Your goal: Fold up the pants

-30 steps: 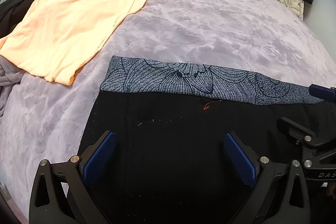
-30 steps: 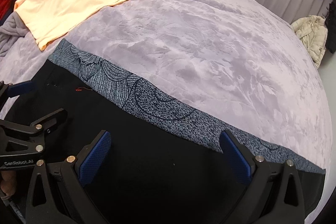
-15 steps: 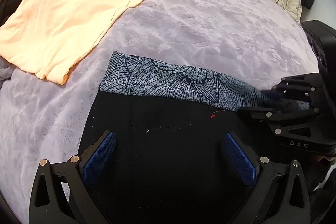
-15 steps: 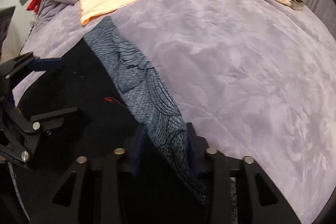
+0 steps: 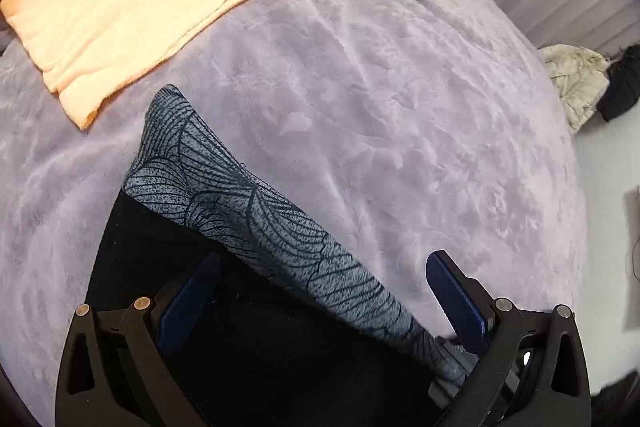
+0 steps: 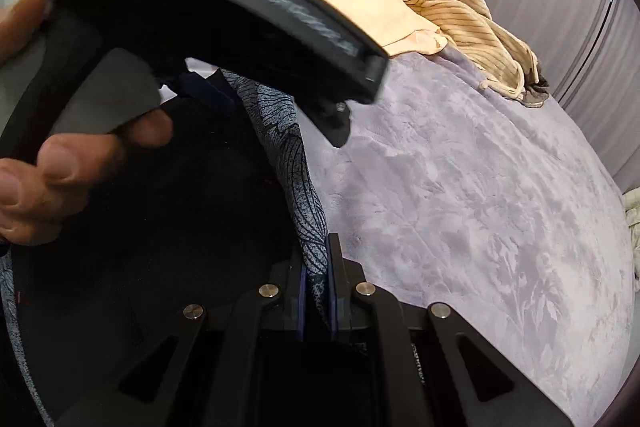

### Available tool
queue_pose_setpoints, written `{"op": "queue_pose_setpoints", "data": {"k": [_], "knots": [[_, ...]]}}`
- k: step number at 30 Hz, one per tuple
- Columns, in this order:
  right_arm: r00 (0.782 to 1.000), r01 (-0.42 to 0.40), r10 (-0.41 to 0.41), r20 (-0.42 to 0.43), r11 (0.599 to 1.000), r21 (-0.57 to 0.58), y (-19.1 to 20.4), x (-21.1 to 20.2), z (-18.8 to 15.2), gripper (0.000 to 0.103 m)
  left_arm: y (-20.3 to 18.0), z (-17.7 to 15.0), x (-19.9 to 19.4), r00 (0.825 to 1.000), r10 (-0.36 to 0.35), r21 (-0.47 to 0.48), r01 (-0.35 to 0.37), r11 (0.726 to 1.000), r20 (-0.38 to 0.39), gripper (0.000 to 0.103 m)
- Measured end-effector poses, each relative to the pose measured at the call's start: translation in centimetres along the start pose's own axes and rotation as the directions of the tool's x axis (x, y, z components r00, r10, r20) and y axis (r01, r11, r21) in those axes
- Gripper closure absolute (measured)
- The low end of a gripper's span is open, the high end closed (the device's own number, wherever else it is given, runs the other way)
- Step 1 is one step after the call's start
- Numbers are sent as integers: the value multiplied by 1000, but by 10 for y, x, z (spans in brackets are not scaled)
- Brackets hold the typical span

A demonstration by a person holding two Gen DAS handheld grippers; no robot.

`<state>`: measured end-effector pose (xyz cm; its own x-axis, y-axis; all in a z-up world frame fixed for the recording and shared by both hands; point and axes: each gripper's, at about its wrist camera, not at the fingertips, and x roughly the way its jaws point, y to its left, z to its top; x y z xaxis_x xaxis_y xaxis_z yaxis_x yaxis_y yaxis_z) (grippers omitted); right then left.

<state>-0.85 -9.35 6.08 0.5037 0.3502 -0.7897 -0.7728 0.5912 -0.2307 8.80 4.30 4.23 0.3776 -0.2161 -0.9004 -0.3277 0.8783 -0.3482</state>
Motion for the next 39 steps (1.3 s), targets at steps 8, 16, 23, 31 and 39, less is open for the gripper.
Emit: {"op": "queue_pose_setpoints", "data": {"k": [8,16,23,31,39], "knots": [[998,69,-69,-2,998,-10,13,-2,-9,94,-3,-19,20,970,244,21,-244,970,26,70],[990,132,-133,-42,991,-21,3,2,-12,19,1,-32,11,963,257,65,-263,963,79,81],[988,-48,67,-140,989,138,-28,11,-18,81,-4,-34,-5,966,235,85,-245,966,106,84],[998,55,-55,-8,980,190,28,-103,-24,88,17,-98,-119,968,-12,167,-31,985,250,84],[985,173,-170,-40,981,92,150,-116,-91,88,88,-187,-117,980,-109,169,80,982,166,84]]}}
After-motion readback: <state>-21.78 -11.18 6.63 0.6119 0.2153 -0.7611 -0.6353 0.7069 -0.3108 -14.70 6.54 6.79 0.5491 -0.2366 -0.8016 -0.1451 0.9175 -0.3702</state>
